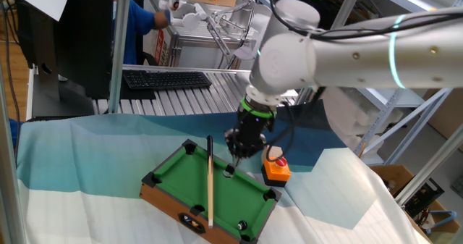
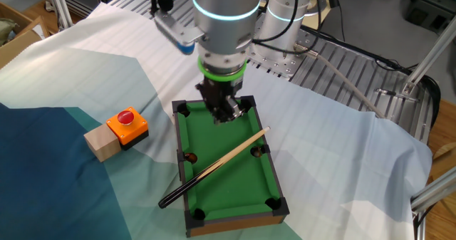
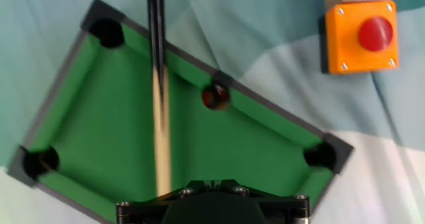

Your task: Hit the pool ball

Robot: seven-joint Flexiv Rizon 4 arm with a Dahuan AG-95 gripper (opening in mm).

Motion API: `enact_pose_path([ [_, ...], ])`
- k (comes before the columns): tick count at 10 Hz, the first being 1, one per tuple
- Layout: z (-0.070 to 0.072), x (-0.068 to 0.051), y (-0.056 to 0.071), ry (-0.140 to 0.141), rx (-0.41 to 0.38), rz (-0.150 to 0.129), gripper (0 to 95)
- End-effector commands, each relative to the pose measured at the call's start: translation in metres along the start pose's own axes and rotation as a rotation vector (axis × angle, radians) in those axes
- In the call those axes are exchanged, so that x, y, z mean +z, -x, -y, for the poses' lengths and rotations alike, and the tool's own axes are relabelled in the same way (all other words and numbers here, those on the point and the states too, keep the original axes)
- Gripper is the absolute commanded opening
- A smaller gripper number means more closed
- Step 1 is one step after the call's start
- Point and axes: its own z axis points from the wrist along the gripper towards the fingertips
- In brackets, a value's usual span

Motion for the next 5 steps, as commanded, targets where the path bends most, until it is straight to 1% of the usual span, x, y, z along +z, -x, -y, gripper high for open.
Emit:
enact_pose_path([
  [1, -0.003, 0.002, 0.013, 0.004, -0.007, 0.002, 0.0],
  [3, -0.007, 0.004, 0.031, 0.013, -0.013, 0.013, 0.0],
  [5, -0.011, 0.005, 0.043, 0.018, -0.019, 0.018, 0.0],
])
